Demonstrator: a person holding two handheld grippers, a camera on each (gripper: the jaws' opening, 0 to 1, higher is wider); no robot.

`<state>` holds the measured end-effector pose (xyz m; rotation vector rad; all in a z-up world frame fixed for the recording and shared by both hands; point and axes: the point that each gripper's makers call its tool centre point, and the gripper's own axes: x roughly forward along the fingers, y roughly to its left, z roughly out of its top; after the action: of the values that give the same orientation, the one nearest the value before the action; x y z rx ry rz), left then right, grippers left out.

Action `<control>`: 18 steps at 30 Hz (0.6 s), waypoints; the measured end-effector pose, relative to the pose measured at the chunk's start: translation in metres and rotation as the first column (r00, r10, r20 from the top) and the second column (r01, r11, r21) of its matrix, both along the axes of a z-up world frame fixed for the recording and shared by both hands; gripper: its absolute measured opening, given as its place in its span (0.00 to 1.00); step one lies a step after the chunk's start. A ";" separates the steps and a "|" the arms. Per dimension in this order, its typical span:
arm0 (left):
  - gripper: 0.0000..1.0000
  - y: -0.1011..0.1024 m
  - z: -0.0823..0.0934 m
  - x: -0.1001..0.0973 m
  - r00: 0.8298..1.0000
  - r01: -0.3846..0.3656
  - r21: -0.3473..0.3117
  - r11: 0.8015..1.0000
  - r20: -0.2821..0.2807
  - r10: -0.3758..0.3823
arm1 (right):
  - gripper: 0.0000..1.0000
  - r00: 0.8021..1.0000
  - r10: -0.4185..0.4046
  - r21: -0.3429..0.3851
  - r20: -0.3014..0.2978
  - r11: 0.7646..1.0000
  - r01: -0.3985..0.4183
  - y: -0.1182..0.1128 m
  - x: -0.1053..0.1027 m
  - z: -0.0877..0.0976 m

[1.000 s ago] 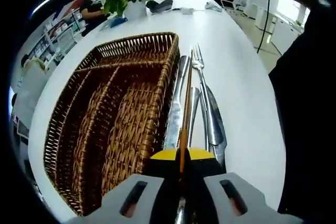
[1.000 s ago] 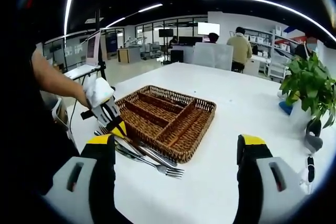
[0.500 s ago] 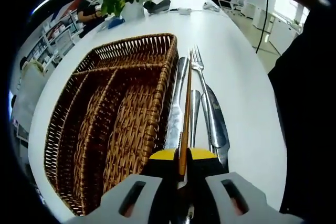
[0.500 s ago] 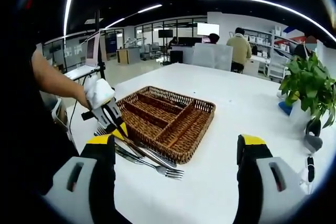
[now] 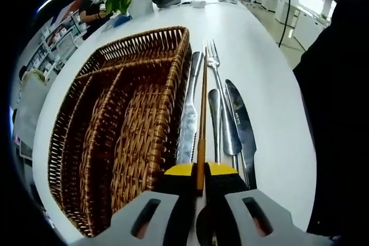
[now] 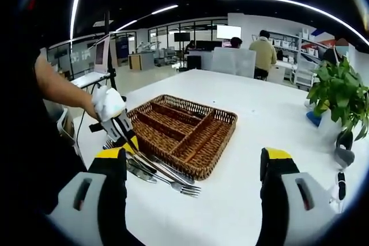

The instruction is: Arrange the knives, forks, and spoons in their matching storage slots by inserting each utensil handle-first until every utensil is classified and aligned in the correct compartment

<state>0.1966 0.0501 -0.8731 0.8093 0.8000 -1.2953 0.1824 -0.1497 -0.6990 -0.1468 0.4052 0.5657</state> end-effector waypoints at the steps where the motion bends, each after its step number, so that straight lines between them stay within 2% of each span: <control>1: 0.04 0.000 0.001 0.000 1.000 0.004 -0.004 1.000 0.001 -0.004 | 0.99 1.000 0.000 0.001 0.001 1.000 0.000 0.000 0.000 0.000; 6: 0.04 -0.001 0.009 -0.003 1.000 -0.009 -0.037 0.999 -0.021 0.008 | 0.99 1.000 0.003 -0.002 -0.002 1.000 -0.003 0.000 -0.001 -0.001; 7: 0.04 0.001 0.007 -0.005 0.999 -0.018 -0.029 0.999 -0.041 0.017 | 0.99 1.000 0.005 -0.001 -0.002 1.000 -0.005 0.001 0.000 0.000; 9: 0.05 0.002 0.004 -0.005 0.999 -0.025 -0.026 0.999 -0.049 0.024 | 0.99 1.000 0.009 -0.001 -0.001 1.000 -0.009 0.003 0.000 0.000; 14: 0.06 0.002 -0.001 -0.004 0.998 -0.038 -0.014 0.999 -0.059 0.037 | 0.99 1.000 0.013 -0.002 0.005 1.000 -0.013 0.004 -0.001 0.003; 17: 0.07 -0.001 -0.002 -0.004 0.999 -0.006 -0.020 1.000 -0.040 0.006 | 0.99 1.000 0.010 -0.006 0.000 1.000 -0.010 0.001 -0.002 0.002; 18: 0.08 -0.002 -0.003 -0.003 0.999 -0.017 -0.017 1.000 -0.040 0.016 | 0.99 1.000 0.008 -0.008 -0.001 1.000 -0.008 0.000 -0.002 0.001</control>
<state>0.1939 0.0480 -0.8763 0.7639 0.8252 -1.3056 0.1801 -0.1496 -0.6976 -0.1561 0.4078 0.5718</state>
